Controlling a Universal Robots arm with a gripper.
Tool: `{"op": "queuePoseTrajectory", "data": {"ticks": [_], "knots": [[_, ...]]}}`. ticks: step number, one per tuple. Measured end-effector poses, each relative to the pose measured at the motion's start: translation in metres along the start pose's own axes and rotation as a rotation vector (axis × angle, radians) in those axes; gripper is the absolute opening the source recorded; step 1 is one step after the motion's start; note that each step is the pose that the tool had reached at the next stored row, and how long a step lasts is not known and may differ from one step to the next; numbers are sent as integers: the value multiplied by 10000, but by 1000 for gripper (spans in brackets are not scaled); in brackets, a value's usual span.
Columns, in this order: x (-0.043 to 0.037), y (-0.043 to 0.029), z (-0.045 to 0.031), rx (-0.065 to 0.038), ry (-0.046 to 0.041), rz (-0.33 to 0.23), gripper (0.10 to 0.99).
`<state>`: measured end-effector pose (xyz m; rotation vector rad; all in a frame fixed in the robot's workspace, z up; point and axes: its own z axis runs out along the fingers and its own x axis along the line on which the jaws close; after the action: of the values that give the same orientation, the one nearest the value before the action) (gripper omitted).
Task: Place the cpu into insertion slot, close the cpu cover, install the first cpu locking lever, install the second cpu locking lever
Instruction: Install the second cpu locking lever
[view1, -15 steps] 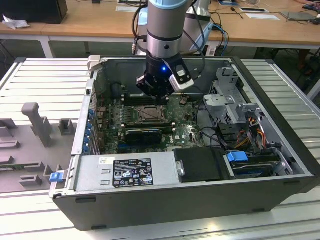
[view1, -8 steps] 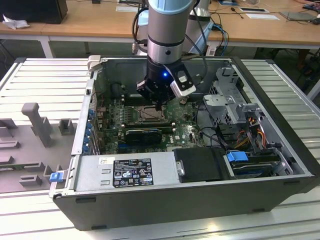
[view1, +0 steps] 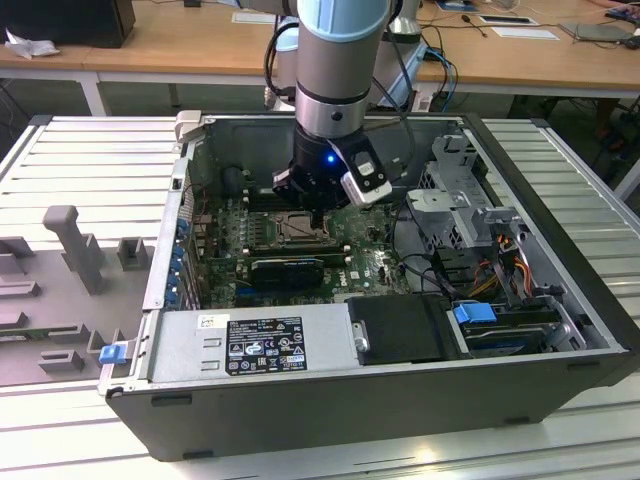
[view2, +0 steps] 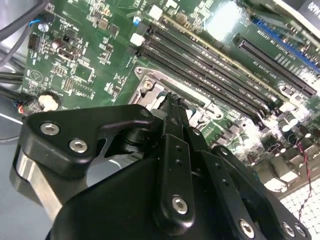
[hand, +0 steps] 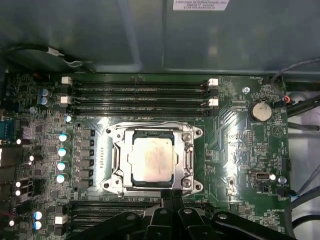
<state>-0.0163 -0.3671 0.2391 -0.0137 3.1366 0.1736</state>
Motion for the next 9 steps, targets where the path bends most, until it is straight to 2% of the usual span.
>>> {"op": "queuePoseTrajectory", "data": {"ticks": [1,3,6,9], "knots": [[0,-31,9,-42,3,-5,106],[19,-57,17,-51,5,-6,106],[115,-92,17,-91,9,-48,106],[157,-101,18,-106,10,-68,106]]}}
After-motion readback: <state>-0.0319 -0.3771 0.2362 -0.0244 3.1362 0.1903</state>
